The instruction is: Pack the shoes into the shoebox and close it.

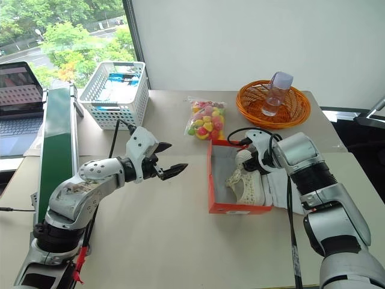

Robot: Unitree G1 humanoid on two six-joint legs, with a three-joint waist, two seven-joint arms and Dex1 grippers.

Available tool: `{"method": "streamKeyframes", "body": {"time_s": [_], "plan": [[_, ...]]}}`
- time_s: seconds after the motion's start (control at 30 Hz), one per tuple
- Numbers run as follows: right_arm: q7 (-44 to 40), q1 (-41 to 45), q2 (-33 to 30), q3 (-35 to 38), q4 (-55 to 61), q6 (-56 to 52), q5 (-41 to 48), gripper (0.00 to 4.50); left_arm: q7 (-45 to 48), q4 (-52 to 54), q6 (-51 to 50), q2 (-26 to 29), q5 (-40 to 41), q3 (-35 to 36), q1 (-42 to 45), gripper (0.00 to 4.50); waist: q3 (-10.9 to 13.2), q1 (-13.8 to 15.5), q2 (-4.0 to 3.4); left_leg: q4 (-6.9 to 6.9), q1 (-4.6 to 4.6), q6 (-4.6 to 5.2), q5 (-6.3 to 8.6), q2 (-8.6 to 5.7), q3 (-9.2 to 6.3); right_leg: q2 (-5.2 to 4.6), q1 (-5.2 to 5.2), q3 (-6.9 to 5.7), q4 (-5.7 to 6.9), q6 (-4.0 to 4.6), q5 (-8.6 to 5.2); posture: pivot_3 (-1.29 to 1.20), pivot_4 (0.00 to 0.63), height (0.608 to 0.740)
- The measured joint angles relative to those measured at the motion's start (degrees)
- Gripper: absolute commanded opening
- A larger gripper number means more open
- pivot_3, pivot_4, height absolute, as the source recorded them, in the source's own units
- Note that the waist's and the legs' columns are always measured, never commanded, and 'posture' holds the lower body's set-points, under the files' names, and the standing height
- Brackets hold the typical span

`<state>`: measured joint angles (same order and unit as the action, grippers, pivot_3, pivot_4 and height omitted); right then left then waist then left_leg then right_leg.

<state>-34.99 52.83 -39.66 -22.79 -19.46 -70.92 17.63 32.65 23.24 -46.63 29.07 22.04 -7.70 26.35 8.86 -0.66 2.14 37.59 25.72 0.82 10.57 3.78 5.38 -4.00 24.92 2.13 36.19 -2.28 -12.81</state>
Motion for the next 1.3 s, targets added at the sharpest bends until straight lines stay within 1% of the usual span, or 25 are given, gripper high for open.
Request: {"method": "streamKeyframes", "body": {"time_s": [0.1, 0.13, 0.23, 0.27, 0.3, 0.33, 0.5, 0.67, 0.73, 0.8, 0.9, 0.97, 1.1, 1.17, 1.3], "plan": [[-1.75, -1.72, 0.23, -0.14, 2.72, 0.37, -0.59, 2.35, -0.09, 0.00, -0.15, -0.02, 0.00, -0.08, 0.10, 4.50, 0.00, 0.06, 0.00, 0.00, 0.01, 0.01, 0.00, 0.00, -0.01, 0.00, 0.00, 0.00, 0.00, 0.00, 0.00, 0.00, 0.150, 0.740], [-2.20, -2.20, 0.40, -0.22, 3.52, 0.36, -0.60, 2.73, -0.10, 0.00, -0.17, -0.02, -0.01, -0.13, 0.12, 4.50, 0.00, 0.05, 0.00, 0.00, 0.01, 0.01, 0.00, 0.00, -0.01, 0.00, 0.01, 0.00, 0.00, 0.00, 0.00, 0.00, 0.150, 0.740], [-2.46, -2.32, 0.84, -0.16, 5.51, -0.35, -0.65, 3.68, -0.11, 0.01, -0.26, -0.08, -0.01, -0.47, 0.43, 4.50, 0.00, 0.01, 0.00, 0.04, 0.02, 0.01, 0.00, 0.00, 0.00, 0.00, 0.02, 0.01, 0.05, 0.00, 0.00, 0.00, 0.150, 0.740], [-2.19, -2.32, 0.96, 0.07, 6.26, -0.34, -0.81, 4.12, -0.08, 0.01, -0.26, -0.06, -0.02, -0.51, 0.56, 4.50, 0.00, 0.02, 0.00, 0.05, 0.01, 0.01, 0.00, 0.00, 0.00, 0.00, 0.02, 0.01, 0.05, 0.00, 0.00, 0.00, 0.150, 0.740], [-2.01, -2.32, 1.00, 0.26, 6.70, -0.31, -1.04, 4.40, -0.04, 0.01, -0.26, -0.04, -0.03, -0.57, 0.67, 4.50, 0.00, 0.02, 0.00, 0.05, 0.01, 0.01, 0.00, 0.00, 0.00, 0.00, 0.02, 0.01, 0.05, 0.00, 0.00, 0.00, 0.150, 0.740], [-1.84, -2.29, 0.98, 0.48, 7.38, -0.30, -1.37, 4.46, 0.01, 0.01, -0.26, -0.02, -0.04, -0.62, 0.80, 4.50, 0.00, 0.04, 0.00, 0.06, 0.02, 0.01, 0.00, -0.01, 0.00, -0.01, 0.02, 0.01, 0.05, -0.01, 0.00, 0.00, 0.150, 0.740], [-1.48, -1.74, 0.59, 1.07, 10.00, -0.37, -2.62, 4.46, 0.03, 0.01, -0.26, -0.01, -0.32, -1.03, 1.33, 4.50, 0.00, 0.01, 0.00, 0.06, 0.03, 0.01, 0.01, 0.00, 0.00, 0.00, 0.04, 0.01, 0.05, -0.01, 0.00, 0.00, 0.150, 0.740], [-0.94, 1.91, -0.62, 2.34, 12.11, -0.38, -3.70, 4.46, 0.06, 0.01, -0.27, -0.02, -0.40, -1.23, 1.94, 4.50, 0.00, -0.03, 0.00, 0.06, 0.03, 0.01, 0.01, 0.00, 0.01, 0.00, 0.05, 0.02, 0.06, 0.00, 0.00, 0.00, 0.150, 0.740], [-0.46, 3.02, -0.59, 4.61, 12.95, 0.05, -3.85, 4.46, 0.00, 0.01, -0.27, 0.00, -0.45, -1.21, 1.93, 4.50, 0.00, -0.01, 0.00, 0.06, 0.03, 0.02, 0.01, 0.00, 0.01, 0.00, 0.06, 0.02, 0.06, 0.00, 0.00, 0.00, 0.150, 0.740], [-0.04, 3.23, 1.08, 9.51, 13.49, 2.11, -2.95, 4.46, -0.75, 0.01, -0.86, 0.02, -0.46, -0.58, 1.92, 4.50, 0.00, -0.04, 0.00, 0.07, 0.04, 0.02, 0.01, 0.01, 0.01, 0.01, 0.05, 0.02, 0.06, -0.01, 0.00, 0.00, 0.150, 0.740], [-1.78, 3.20, 5.00, 17.16, 14.77, 9.08, 0.65, 4.46, -3.10, 0.00, -2.72, -0.15, -0.40, 2.59, 1.62, 4.50, 0.00, -0.22, 0.00, 0.07, 0.03, 0.02, 0.01, 0.05, -0.01, 0.06, 0.05, 0.04, 0.08, -0.01, 0.01, 0.00, 0.150, 0.740], [-4.18, 3.23, 8.06, 21.60, 15.28, 15.32, 3.98, 4.46, -5.45, 0.02, -4.39, -0.36, -0.41, 5.68, 1.31, 4.50, 0.00, -0.15, 0.00, 0.07, 0.03, 0.02, 0.01, 0.06, -0.04, 0.07, 0.03, 0.02, 0.08, -0.01, 0.01, 0.00, 0.150, 0.740], [-13.35, 2.66, 9.47, 25.57, 15.32, 17.09, 12.13, 4.46, -9.11, 0.69, -7.18, -0.50, -0.32, 10.74, -1.05, 4.50, 0.00, 0.16, 0.00, 0.09, 0.08, 0.03, 0.02, 0.05, -0.03, 0.03, 0.02, -0.03, 0.05, -0.03, 0.02, 0.00, 0.150, 0.740], [-18.37, 2.57, 9.33, 24.43, 15.35, 19.69, 12.88, 4.46, -11.83, 2.08, -9.34, -1.33, -0.14, 14.54, -2.29, 4.50, 0.00, 0.10, 0.00, 0.13, 0.07, 0.03, 0.02, 0.06, -0.04, 0.03, 0.00, -0.05, 0.06, -0.03, 0.02, 0.00, 0.150, 0.740], [-26.81, 0.62, 9.32, 17.36, 15.23, 26.15, 11.61, 4.46, -17.67, 6.33, -13.94, -2.56, -0.02, 22.08, -4.67, 4.50, 0.00, -0.07, 0.00, 0.14, 0.01, 0.03, 0.02, 0.06, -0.06, 0.04, -0.02, -0.05, 0.12, -0.03, 0.02, 0.00, 0.150, 0.740]]}}
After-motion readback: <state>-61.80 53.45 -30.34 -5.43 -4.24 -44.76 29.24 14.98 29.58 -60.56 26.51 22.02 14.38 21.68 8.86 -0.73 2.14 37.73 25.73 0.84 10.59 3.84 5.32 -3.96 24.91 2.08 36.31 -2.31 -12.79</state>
